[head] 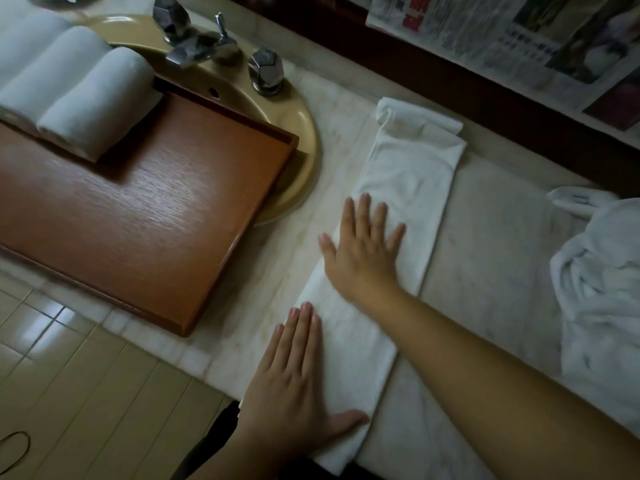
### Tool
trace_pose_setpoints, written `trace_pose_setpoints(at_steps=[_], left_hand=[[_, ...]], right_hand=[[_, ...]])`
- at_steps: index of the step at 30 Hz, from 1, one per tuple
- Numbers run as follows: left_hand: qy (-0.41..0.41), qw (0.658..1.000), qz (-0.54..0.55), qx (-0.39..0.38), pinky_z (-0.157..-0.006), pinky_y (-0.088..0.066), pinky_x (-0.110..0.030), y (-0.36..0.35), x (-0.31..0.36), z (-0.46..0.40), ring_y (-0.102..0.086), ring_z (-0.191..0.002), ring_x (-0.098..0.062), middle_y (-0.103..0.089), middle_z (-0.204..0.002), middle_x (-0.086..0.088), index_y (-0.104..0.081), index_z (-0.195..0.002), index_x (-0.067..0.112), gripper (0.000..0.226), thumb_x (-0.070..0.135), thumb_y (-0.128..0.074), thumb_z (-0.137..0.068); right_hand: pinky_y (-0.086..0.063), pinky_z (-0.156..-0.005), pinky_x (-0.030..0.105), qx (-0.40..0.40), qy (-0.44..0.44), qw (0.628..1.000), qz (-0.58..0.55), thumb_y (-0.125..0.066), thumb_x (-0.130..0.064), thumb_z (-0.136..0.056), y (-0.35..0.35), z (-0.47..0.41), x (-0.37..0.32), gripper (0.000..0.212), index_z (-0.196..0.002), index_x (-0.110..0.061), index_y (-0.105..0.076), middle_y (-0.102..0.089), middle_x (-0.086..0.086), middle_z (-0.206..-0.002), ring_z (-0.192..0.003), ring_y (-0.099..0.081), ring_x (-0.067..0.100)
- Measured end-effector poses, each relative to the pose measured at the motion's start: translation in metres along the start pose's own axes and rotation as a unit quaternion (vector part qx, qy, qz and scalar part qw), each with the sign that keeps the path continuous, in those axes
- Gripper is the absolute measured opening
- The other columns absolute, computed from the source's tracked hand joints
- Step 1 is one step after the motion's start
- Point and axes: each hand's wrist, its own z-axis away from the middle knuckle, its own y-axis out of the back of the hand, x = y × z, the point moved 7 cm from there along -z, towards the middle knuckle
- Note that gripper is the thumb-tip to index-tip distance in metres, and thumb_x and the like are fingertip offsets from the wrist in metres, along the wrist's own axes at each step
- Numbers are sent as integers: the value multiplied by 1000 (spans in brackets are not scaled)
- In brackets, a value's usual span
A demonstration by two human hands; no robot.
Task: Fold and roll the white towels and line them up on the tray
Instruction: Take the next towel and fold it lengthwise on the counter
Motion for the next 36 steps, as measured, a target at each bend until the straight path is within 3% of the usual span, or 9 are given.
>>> trace_pose_setpoints(at_steps=[6, 10, 15, 18, 21, 26, 31, 34, 36], left_hand=[[-3, 1000, -6, 0, -125, -16, -48, -2, 0, 0, -9, -161, -31, -5, -174, -16, -15, -163, -1, 141, 103, -41, -72], [-6, 1000, -14, -5, -127, -12, -48, -6, -1, -1, 0, -162, -29, 1, -174, -15, -8, -164, 0, 142, 104, -38, -72], [3, 1000, -10, -27, -131, -4, -45, -4, -1, 2, 13, -160, -24, 13, -173, -13, 6, -164, 4, 136, 102, -30, -77], [25, 998, 35, -46, -131, 6, -41, 8, 0, -1, 23, -158, -19, 20, -172, -8, 10, -165, 10, 123, 96, -25, -85], [0, 990, 138, -12, -131, -6, -44, 31, -6, 5, 5, -161, -17, -5, -175, -5, -18, -166, 15, 101, 82, -38, -94], [-280, 960, 1, 8, -111, -42, -44, 46, -25, 40, -53, -133, -29, -53, -149, -10, -61, -140, 20, 78, 76, -63, -87], [-404, 914, -24, 6, -102, -54, -40, 27, -50, 55, -59, -130, -24, -62, -143, -6, -67, -129, 11, 41, 33, -73, -95], [-432, 901, -22, 22, -98, -56, -39, 30, -58, 56, -60, -128, -26, -62, -143, -7, -70, -125, 11, 34, 29, -72, -96], [-429, 902, -23, 46, -86, -56, -38, 36, -60, 58, -63, -111, -27, -66, -128, -6, -72, -121, 15, 29, 26, -75, -93]], right_hand=[[0, -127, 57, 39, -108, 992, -50, -15, -61, -105, 36, -118, 53, 82, -165, -8, 0, 4, 11, -173, -160, 4, 30], [6, -128, 51, -7, -87, 994, -63, -10, -64, -105, 46, -142, 66, 83, -164, -8, 6, 11, 9, -173, -159, 12, 25], [3, -128, 43, 53, -40, 981, -181, -43, -55, -105, 62, -53, 64, 87, -165, -11, 1, 4, 8, -174, -160, 4, 27], [-7, -125, 23, 117, -41, 944, -305, -56, -35, -105, 42, 56, 56, 77, -165, -11, -14, -13, 9, -172, -159, -13, 24], [-13, -123, 15, 122, -28, 926, -356, -53, -40, -104, 4, 176, 45, 76, -165, -17, -14, -18, 7, -171, -157, -18, 13], [-19, -126, 45, 88, 159, 977, -112, -46, -66, -100, -60, 300, 20, 83, -166, -27, -15, -11, 8, -173, -158, -16, 33], [-36, -116, 53, 134, 155, 979, -5, -55, -49, -99, -83, 321, 30, 63, -157, -28, -43, -30, 9, -168, -150, -37, 37], [-45, -108, 53, 200, 127, 971, -13, -60, -39, -97, -72, 323, 26, 46, -141, -28, -63, -49, 10, -157, -138, -52, 39], [-50, -101, 51, 219, 117, 968, -23, -57, -38, -96, -65, 324, 22, 39, -131, -26, -71, -60, 9, -146, -125, -61, 37]])
